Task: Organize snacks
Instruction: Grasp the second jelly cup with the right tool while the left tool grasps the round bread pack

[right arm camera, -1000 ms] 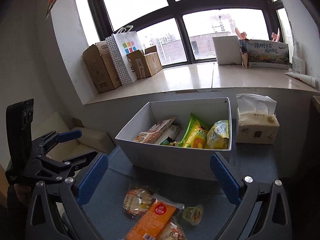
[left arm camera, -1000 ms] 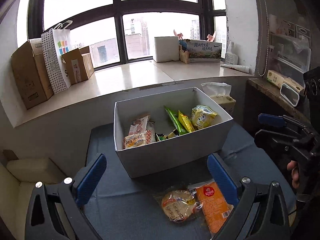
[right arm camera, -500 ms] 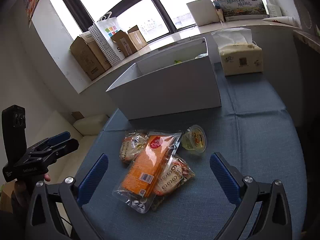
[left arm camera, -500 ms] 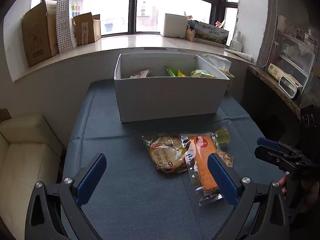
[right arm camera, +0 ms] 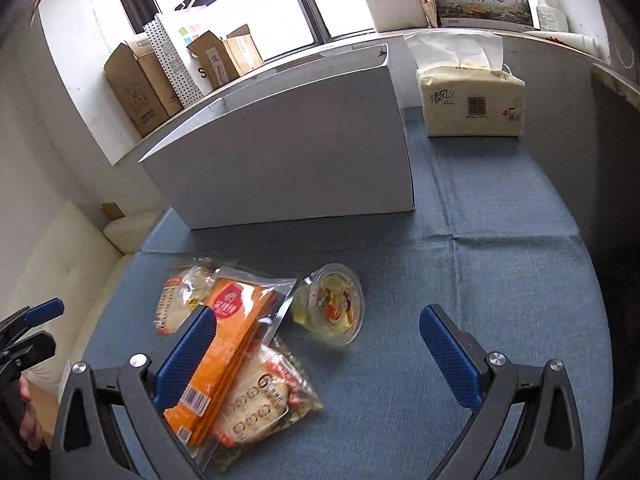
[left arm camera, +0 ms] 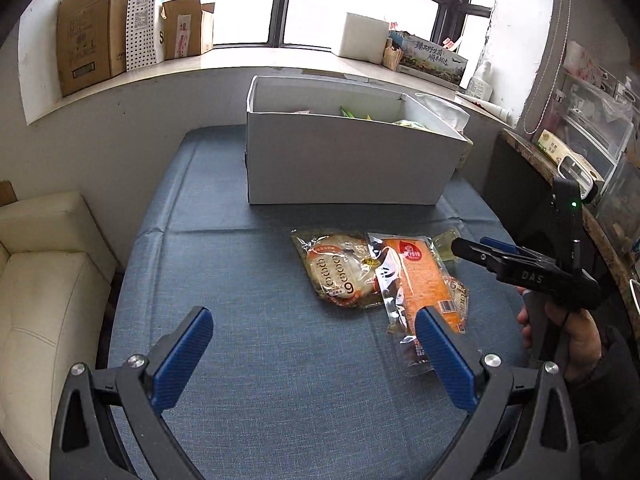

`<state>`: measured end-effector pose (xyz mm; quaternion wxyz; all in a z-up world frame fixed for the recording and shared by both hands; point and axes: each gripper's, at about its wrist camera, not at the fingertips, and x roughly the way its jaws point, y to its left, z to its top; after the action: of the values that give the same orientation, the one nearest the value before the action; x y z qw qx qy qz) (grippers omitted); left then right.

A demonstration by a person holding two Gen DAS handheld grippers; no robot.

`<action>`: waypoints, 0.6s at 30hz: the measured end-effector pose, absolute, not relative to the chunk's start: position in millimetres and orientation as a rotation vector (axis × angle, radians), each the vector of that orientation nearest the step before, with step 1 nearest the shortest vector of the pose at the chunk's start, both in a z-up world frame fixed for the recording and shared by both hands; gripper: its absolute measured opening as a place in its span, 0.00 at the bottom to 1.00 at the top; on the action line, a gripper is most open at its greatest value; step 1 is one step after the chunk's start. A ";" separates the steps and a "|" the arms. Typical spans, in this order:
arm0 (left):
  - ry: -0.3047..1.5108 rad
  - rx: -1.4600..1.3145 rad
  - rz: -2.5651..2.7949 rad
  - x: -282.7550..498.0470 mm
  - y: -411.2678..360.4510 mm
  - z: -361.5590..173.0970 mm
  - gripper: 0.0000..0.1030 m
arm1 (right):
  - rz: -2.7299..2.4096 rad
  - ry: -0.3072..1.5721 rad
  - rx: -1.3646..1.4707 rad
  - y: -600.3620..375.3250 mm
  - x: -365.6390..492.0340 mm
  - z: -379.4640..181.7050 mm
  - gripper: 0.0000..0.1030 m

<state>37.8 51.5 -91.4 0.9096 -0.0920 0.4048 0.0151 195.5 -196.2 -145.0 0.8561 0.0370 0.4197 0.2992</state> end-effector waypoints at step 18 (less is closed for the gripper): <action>0.917 -0.184 0.037 49.4 53.2 -121.2 1.00 | 0.614 0.919 0.025 -187.0 207.0 -164.9 0.48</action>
<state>49.4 53.2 -121.2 0.8925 -0.0885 0.4419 0.0178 207.0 -187.0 -164.9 0.8512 0.0117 0.4364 0.2915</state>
